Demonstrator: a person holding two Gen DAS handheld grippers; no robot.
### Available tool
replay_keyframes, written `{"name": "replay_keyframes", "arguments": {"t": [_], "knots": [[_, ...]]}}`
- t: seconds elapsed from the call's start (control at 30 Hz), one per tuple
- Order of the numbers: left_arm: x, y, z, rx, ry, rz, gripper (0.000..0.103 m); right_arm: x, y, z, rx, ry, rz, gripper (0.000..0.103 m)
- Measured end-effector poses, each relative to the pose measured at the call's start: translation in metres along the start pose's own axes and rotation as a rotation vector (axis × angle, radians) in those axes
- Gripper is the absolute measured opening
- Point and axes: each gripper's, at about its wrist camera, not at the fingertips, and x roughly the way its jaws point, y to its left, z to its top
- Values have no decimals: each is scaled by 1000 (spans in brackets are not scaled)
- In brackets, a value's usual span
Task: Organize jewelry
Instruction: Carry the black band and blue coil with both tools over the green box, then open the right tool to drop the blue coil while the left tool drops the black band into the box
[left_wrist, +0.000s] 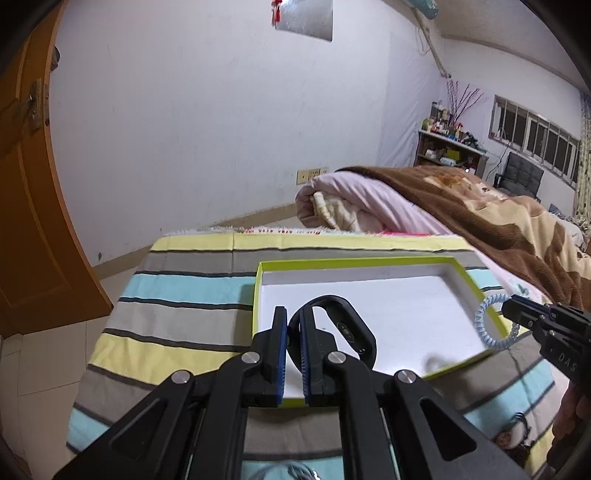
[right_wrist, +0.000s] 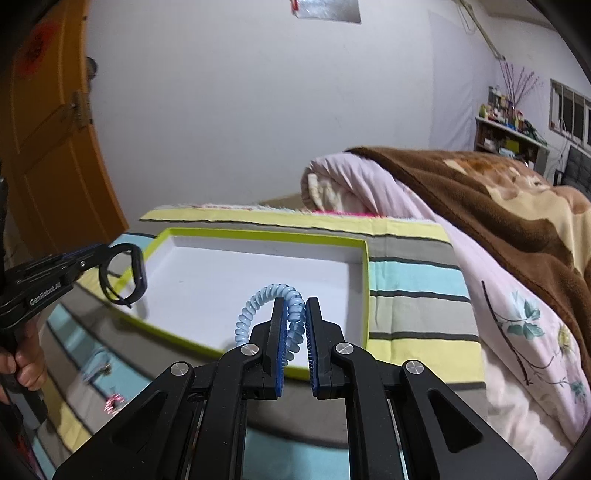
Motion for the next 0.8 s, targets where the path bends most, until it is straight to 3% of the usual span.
{"name": "replay_keyframes", "arguments": {"t": [0.27,0.67,0.8], "knots": [[34,7,-11,-1,86,18,7,32,-3,-4,0,82,-14,10],[51,7,-14,32,131,36,6,52,-10,-4,11,170,-31,11],[49,9,-15,18,130,28,6,49,-9,-5,7,160,-19,25]]}}
